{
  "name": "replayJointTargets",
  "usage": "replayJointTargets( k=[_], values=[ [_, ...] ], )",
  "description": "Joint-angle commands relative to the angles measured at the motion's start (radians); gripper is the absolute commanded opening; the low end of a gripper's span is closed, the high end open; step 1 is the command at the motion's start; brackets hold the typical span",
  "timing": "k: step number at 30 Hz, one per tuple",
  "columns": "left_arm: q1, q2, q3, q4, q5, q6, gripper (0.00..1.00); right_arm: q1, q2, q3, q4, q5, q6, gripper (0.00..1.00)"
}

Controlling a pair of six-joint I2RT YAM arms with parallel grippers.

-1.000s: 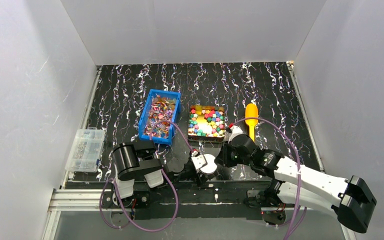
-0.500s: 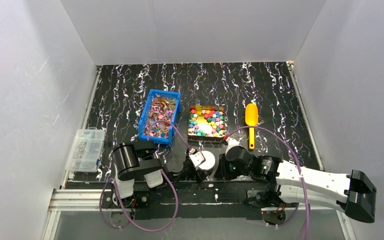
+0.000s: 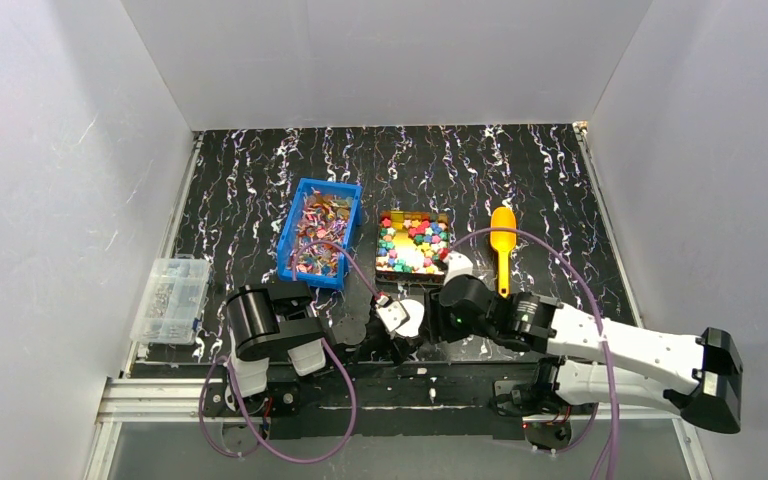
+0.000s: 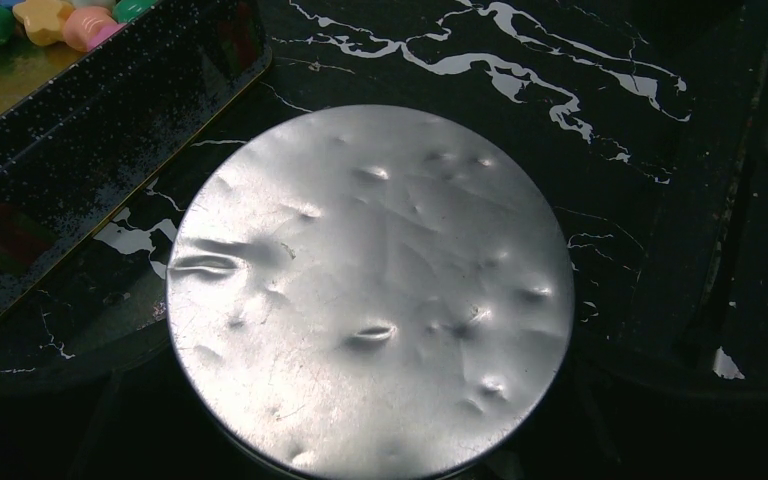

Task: Pack the candies
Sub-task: Screw the bottle lid onto the packing bottle.

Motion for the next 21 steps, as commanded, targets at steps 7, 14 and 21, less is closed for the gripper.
replayJointTargets(
  k=[7, 14, 21],
  values=[
    [0.017, 0.044, -0.04, -0.154, -0.03, -0.014, 0.29, -0.09, 0.223, 0.202, 0.065, 0.014, -0.281, 0.55],
    [0.017, 0.038, -0.046, -0.154, -0.029, -0.017, 0.29, -0.223, 0.286, 0.219, 0.139, -0.129, -0.404, 0.47],
    [0.017, 0.045, -0.04, -0.154, -0.005, -0.018, 0.29, -0.284, 0.327, 0.199, 0.197, -0.252, -0.473, 0.39]
  ],
)
